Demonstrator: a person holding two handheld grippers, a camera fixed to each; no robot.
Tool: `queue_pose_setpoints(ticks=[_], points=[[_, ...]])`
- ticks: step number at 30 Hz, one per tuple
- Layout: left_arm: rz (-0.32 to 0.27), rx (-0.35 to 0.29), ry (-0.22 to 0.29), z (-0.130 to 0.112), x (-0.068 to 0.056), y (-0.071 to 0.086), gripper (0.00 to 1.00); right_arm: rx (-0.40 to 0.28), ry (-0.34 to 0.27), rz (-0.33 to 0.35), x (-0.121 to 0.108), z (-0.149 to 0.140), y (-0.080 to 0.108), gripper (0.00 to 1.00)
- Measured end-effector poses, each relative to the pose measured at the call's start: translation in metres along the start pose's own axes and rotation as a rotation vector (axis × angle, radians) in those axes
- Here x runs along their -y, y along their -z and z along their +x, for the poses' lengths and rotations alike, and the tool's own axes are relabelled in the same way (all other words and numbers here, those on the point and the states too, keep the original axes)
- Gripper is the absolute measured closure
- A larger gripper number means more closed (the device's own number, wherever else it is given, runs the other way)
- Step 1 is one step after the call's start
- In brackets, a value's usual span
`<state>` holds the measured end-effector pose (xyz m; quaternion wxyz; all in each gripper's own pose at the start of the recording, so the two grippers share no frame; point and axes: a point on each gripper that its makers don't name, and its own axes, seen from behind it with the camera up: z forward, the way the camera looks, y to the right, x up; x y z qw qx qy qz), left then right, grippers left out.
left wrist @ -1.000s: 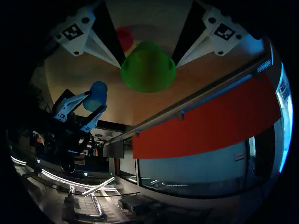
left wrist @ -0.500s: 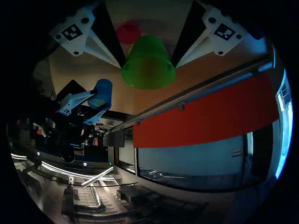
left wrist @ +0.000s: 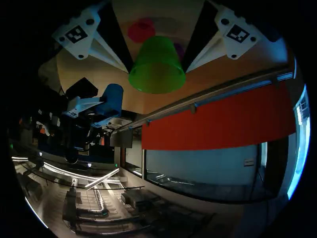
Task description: Pour water
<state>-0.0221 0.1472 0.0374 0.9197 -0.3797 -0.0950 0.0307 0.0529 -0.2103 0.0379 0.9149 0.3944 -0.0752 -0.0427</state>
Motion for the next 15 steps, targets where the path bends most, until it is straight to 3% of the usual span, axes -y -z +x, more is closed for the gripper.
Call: queue_pose_setpoints(ticks=[15], points=[[0.000,-0.085,0.012,0.007,-0.006,0.004,0.14,-0.076,0.007,0.000,0.000,0.017,-0.010,0.07]])
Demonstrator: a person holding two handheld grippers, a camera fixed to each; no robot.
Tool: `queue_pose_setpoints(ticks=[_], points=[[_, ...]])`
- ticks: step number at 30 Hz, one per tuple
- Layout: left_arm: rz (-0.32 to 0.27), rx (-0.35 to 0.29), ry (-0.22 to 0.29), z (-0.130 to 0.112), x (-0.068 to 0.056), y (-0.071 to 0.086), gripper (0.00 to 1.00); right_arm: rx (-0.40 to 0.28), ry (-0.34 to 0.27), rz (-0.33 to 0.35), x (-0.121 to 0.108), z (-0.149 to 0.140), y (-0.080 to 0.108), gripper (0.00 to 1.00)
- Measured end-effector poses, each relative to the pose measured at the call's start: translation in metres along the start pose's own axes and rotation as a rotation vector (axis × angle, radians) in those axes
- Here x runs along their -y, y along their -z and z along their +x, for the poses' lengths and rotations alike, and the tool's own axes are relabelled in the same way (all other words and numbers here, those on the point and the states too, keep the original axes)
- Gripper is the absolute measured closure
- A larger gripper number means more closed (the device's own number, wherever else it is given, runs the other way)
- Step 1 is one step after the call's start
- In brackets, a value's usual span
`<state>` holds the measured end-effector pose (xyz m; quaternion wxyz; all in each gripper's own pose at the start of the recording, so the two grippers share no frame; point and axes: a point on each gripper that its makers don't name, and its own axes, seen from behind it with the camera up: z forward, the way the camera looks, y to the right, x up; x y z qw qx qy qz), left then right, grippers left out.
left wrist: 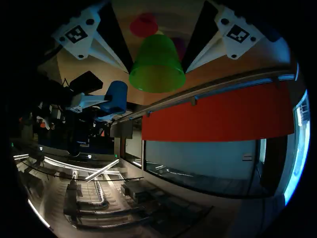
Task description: Pour water
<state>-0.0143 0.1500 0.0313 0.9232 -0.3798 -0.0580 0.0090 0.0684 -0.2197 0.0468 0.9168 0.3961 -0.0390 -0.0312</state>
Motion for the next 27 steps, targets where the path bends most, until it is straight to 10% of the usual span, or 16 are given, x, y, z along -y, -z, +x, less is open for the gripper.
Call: queue_pose_setpoints(ticks=[27], points=[[-0.033,-0.013,-0.012,-0.004,-0.018,-0.001,0.15,-0.033,0.067,0.033,0.002,0.035,-0.010,0.08]])
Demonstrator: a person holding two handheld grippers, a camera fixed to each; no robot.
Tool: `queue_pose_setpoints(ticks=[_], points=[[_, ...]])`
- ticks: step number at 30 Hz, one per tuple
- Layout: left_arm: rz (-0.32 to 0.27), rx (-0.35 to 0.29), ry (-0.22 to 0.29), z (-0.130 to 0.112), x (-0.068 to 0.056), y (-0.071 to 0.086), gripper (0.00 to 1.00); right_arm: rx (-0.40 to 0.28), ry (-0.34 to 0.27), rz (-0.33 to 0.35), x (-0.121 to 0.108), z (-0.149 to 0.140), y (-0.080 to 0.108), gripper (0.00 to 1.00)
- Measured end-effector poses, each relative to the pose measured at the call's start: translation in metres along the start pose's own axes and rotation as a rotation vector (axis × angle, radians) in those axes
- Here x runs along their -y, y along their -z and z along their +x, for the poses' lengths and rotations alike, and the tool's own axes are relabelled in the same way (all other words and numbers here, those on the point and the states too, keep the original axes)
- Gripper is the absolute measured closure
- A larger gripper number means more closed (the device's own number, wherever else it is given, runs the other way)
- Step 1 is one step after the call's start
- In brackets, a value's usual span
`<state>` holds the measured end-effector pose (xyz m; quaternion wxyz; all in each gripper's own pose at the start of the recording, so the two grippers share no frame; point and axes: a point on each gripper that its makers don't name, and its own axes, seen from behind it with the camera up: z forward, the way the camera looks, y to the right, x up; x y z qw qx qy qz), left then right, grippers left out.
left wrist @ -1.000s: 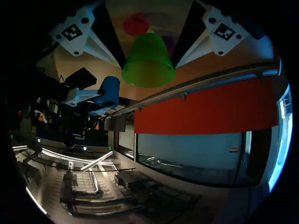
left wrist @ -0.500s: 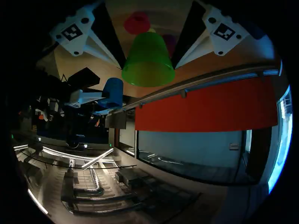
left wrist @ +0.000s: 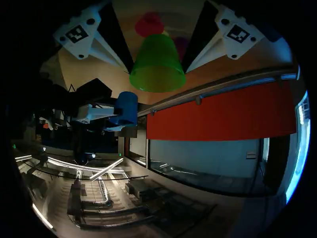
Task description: Pour water
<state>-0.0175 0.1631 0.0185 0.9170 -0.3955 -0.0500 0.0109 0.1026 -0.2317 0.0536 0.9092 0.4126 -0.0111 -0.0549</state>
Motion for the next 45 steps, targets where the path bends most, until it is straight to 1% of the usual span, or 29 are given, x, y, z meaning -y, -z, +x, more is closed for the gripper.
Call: queue_pose_setpoints(ticks=[9,14,20,29,35,45], points=[[-0.010,0.001,0.004,-0.007,-0.006,-0.003,0.15,0.013,0.081,0.027,0.003,0.012,-0.006,0.08],[-0.010,0.000,0.003,-0.009,-0.008,-0.005,0.15,0.023,0.140,0.041,0.005,0.019,-0.012,0.08],[-0.020,-0.010,0.007,-0.009,-0.013,-0.009,0.15,0.027,0.216,0.057,0.008,0.030,-0.019,0.08],[-0.030,-0.018,0.008,-0.009,-0.020,-0.014,0.15,0.049,0.325,0.086,0.011,0.039,-0.030,0.08],[-0.046,-0.021,0.015,-0.012,-0.026,-0.019,0.15,0.059,0.410,0.095,0.013,0.045,-0.036,0.08],[-0.060,-0.024,0.019,-0.014,-0.033,-0.022,0.15,0.081,0.529,0.108,0.015,0.051,-0.045,0.08]])
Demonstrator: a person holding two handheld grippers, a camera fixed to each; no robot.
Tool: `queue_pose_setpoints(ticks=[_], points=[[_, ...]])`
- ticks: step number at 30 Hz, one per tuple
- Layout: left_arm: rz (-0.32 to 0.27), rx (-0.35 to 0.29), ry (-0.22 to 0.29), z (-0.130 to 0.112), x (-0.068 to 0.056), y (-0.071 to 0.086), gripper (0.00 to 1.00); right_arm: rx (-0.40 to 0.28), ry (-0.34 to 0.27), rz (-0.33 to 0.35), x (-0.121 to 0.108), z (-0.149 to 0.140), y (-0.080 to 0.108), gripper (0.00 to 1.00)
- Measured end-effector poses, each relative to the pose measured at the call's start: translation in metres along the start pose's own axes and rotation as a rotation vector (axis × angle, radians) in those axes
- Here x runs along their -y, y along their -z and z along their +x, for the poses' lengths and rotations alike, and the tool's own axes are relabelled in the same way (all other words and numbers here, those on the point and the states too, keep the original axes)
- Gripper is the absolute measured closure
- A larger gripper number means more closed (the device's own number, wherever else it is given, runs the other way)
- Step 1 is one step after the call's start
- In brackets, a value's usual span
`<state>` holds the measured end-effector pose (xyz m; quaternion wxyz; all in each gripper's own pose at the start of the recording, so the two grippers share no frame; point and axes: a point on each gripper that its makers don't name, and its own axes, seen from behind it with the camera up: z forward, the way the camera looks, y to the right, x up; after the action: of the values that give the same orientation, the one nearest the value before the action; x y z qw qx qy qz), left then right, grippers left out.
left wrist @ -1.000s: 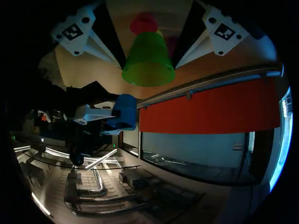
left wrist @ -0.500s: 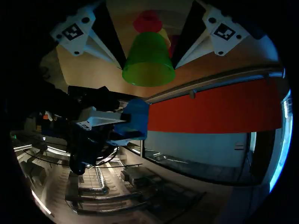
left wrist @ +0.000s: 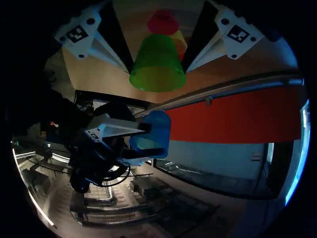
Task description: Pour water
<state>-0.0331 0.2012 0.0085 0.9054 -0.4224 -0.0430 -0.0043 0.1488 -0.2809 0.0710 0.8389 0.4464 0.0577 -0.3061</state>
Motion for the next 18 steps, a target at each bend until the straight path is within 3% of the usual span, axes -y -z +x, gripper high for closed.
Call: queue_pose_setpoints(ticks=[18], points=[[-0.005,-0.001,-0.044,0.000,-0.009,-0.002,0.15,0.026,0.216,0.005,-0.009,0.015,-0.011,0.08]])
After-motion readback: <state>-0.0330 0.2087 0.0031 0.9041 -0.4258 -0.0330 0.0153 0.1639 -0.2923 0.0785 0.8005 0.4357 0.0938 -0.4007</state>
